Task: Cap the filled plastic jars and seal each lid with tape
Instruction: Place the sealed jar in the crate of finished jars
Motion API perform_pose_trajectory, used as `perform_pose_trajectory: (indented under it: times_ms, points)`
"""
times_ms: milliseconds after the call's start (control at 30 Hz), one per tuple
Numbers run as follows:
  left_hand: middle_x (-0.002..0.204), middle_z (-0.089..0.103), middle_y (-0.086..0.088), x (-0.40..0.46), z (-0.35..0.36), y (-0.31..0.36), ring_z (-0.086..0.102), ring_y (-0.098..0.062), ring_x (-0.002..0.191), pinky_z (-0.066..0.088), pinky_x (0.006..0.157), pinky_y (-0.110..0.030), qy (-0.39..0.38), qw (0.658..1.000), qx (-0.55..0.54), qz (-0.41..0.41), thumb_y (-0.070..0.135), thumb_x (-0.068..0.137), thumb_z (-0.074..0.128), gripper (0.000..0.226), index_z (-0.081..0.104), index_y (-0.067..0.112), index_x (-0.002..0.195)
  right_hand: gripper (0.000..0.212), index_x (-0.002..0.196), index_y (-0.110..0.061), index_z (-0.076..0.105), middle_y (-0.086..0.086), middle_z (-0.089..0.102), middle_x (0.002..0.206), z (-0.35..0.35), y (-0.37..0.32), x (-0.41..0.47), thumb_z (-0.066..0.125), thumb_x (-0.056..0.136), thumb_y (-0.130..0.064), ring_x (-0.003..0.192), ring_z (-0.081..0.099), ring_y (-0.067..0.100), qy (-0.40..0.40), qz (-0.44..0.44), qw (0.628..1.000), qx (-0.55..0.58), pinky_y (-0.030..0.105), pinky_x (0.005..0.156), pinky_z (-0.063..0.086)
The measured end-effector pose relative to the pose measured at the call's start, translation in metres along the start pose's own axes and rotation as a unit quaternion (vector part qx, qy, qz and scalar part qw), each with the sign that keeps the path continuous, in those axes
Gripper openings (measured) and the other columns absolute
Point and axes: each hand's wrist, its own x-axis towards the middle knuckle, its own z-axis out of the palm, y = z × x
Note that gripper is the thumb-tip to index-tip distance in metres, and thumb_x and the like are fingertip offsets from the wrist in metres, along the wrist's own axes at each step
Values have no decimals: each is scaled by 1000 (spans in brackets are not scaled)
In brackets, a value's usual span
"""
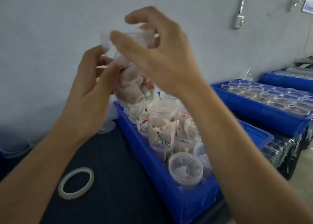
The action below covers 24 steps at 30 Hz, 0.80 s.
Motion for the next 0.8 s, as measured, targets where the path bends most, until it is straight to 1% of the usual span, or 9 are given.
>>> perform_pose_trajectory:
  times_ms: [67, 167, 267, 333, 467, 567, 633, 767, 800]
  points:
    - [135, 61, 7, 17, 19, 3, 64, -7, 118, 58, 97, -40, -12, 999, 53, -4, 47, 107, 53, 43, 51, 28, 145, 48, 127, -33, 67, -17, 63, 120, -18, 10, 20, 75, 87, -59, 105, 65, -1, 28, 6, 999, -24, 18, 86, 51]
    - [137, 59, 13, 31, 46, 0, 60, 1, 116, 53, 92, -23, -35, 990, 137, -5, 36, 104, 63, 48, 50, 31, 150, 52, 127, -36, 68, -17, 60, 119, -42, 36, 39, 73, 82, -63, 113, 58, -1, 50, 23, 996, -70, 15, 90, 44]
    - [136, 60, 14, 28, 76, -3, 58, -1, 121, 50, 102, -28, -101, 984, 147, 16, 28, 105, 59, 47, 52, 30, 151, 54, 125, -37, 70, -21, 62, 119, -71, 71, 39, 71, 80, -66, 115, 56, -3, 88, 61, 991, -87, 14, 89, 42]
    - [139, 61, 13, 23, 98, -6, 53, -3, 128, 46, 110, -33, -157, 973, 166, 34, 28, 105, 56, 45, 54, 30, 150, 54, 125, -37, 70, -17, 64, 121, -88, 97, 31, 70, 79, -66, 117, 57, -2, 119, 95, 983, -100, 14, 89, 43]
    - [152, 55, 11, 27, 136, -10, 50, -10, 138, 42, 116, -39, -263, 939, 221, 31, 32, 108, 52, 44, 52, 30, 152, 52, 126, -40, 67, -8, 61, 129, -104, 152, 7, 65, 80, -65, 116, 56, 7, 134, 182, 963, -146, 25, 85, 43]
    - [153, 54, 10, 35, 155, -15, 53, -14, 136, 45, 112, -42, -307, 917, 254, 17, 35, 108, 49, 43, 52, 33, 151, 50, 129, -35, 69, -12, 66, 127, -108, 180, -4, 58, 87, -60, 119, 59, 11, 151, 230, 955, -112, 35, 94, 50]
    - [151, 56, 11, 39, 162, -17, 55, -15, 133, 46, 105, -39, -327, 901, 285, 12, 42, 108, 47, 43, 52, 35, 150, 49, 128, -36, 70, -15, 67, 127, -111, 190, -4, 58, 87, -60, 120, 60, 10, 168, 242, 951, -95, 34, 95, 50]
    - [149, 59, 7, 40, 169, -23, 59, -19, 130, 46, 101, -40, -331, 883, 331, 30, 49, 107, 46, 47, 52, 33, 151, 47, 123, -45, 68, -7, 52, 128, -112, 207, -11, 60, 81, -65, 93, 55, -1, 193, 248, 940, -133, 21, 71, 40]
    - [148, 60, 7, 40, 169, -23, 60, -20, 128, 47, 100, -40, -330, 882, 335, 34, 49, 107, 46, 47, 53, 33, 150, 47, 124, -45, 68, -5, 49, 128, -110, 213, -15, 60, 82, -65, 90, 54, 0, 183, 254, 938, -146, 21, 70, 39]
